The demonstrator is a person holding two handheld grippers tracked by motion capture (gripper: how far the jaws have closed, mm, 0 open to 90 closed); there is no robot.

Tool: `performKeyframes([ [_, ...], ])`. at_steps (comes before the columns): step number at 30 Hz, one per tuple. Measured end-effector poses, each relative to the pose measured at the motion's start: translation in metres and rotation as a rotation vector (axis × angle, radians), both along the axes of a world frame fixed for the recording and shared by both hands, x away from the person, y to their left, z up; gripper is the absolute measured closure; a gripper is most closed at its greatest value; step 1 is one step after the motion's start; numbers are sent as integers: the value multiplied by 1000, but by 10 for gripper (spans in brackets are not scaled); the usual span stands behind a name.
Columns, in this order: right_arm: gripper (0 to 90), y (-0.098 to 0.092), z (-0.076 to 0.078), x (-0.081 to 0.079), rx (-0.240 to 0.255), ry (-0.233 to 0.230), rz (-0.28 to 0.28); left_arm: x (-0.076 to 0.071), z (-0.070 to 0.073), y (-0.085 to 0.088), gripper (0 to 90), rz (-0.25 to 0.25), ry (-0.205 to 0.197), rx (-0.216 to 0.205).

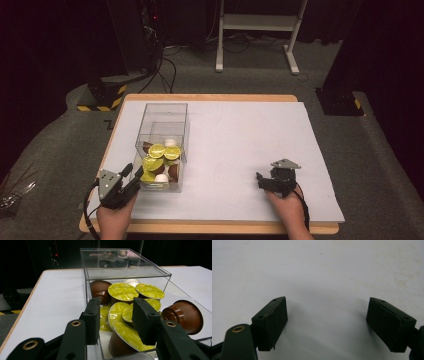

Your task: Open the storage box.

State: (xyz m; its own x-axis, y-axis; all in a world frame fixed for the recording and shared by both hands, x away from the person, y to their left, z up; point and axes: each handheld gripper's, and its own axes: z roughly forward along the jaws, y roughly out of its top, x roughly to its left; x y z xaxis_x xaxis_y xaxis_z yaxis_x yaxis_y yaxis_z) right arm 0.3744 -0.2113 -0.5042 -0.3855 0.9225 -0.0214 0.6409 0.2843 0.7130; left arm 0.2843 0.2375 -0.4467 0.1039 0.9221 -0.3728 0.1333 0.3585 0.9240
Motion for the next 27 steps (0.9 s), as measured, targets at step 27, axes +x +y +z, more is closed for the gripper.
performKeyframes([
  [27, 495, 30, 50, -24, 88, -162, 158, 7, 10, 13, 762, -10, 2, 11],
])
